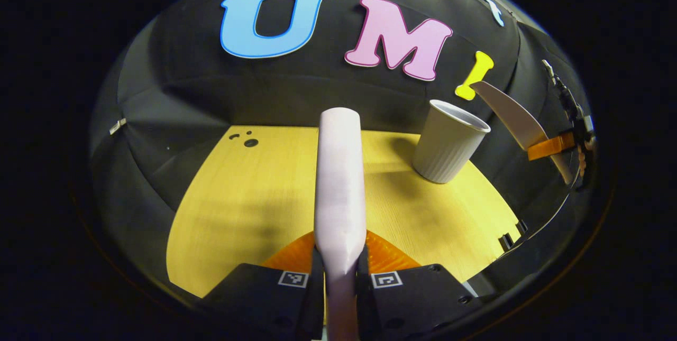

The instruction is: Pick up the small broom and dustpan from the desktop, sweep the trash into the dustpan with the broom, and then empty the trash into the garbage bin.

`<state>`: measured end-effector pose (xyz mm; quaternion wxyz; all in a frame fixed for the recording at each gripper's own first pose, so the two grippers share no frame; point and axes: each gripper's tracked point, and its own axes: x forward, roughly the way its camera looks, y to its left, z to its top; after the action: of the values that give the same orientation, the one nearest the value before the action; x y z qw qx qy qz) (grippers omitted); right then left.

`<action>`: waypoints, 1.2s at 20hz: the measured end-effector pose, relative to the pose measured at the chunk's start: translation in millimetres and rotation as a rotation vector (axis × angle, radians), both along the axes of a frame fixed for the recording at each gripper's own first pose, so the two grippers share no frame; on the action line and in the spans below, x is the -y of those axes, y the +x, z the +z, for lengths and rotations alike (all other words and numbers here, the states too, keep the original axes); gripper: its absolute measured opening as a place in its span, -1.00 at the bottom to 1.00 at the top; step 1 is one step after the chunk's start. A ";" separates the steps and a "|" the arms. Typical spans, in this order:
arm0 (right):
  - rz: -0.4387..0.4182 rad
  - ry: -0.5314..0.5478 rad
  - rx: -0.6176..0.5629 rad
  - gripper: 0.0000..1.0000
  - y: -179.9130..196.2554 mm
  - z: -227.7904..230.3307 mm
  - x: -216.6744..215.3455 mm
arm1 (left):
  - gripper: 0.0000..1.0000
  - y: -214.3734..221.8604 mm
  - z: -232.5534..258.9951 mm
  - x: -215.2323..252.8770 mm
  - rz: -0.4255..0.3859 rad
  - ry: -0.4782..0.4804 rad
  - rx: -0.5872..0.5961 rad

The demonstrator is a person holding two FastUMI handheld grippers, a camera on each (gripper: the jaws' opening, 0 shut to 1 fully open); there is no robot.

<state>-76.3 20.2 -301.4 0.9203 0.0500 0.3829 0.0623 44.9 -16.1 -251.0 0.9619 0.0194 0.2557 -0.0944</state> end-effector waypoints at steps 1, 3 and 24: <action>0.020 -0.004 -0.011 -0.22 -4.7 -10.5 -10.5 | -0.43 1.0 -8.8 -0.3 -0.003 0.005 -0.021; 0.052 -0.003 -0.036 -0.29 -14.9 -35.1 -31.3 | -0.46 5.3 -26.8 -0.3 -0.009 0.019 -0.062; 0.127 -0.140 -0.367 -0.26 6.6 -255.1 -64.7 | -0.41 66.6 -173.6 8.0 0.117 0.208 -0.455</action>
<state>-69.7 84.9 -556.6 0.8306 -0.0277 0.5499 0.0831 111.4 -24.1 -424.7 0.8763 0.0818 0.4745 -0.0139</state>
